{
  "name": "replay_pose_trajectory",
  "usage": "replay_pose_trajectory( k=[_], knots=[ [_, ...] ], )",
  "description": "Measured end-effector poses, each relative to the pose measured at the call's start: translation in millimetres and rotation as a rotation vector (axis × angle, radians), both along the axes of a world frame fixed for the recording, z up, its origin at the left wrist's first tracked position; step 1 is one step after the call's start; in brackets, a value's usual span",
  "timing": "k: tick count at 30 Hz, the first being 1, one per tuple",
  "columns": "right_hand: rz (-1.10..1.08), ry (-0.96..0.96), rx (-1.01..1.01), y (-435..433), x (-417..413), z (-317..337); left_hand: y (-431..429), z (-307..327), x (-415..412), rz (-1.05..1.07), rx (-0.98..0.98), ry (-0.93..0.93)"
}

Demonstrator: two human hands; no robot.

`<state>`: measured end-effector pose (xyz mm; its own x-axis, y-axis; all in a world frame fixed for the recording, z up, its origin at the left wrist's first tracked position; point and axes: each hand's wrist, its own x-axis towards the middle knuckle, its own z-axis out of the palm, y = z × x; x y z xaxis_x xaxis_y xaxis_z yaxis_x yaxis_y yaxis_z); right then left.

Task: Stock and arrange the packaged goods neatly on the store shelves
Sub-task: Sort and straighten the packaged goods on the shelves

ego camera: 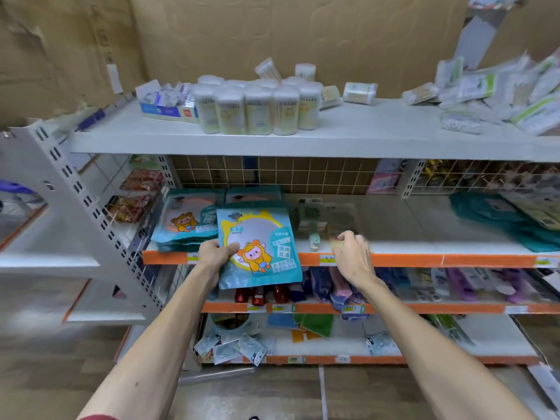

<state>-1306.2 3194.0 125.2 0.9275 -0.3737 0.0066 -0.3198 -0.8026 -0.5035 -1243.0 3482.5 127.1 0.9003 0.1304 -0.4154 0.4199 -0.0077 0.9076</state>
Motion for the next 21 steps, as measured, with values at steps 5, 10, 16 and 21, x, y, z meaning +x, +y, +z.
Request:
replay_pose_trajectory(
  k=[5, 10, 16, 21],
  knots=[
    [0.025, 0.007, -0.005, 34.9, 35.1, 11.6, 47.1, 10.7, 20.8, 0.055, -0.003, -0.041],
    [0.018, 0.017, -0.046, 67.3, 79.4, 13.8, 82.7, 8.9, 68.2, 0.076, 0.014, -0.036],
    [-0.01, 0.098, -0.157, 87.8, 124.8, 14.5, 117.3, 2.9, 132.1, 0.109, 0.128, -0.023],
    [-0.03, 0.188, -0.175, 92.2, 141.1, 7.3, 145.5, -7.2, 169.7, 0.064, 0.262, -0.062]
  ],
)
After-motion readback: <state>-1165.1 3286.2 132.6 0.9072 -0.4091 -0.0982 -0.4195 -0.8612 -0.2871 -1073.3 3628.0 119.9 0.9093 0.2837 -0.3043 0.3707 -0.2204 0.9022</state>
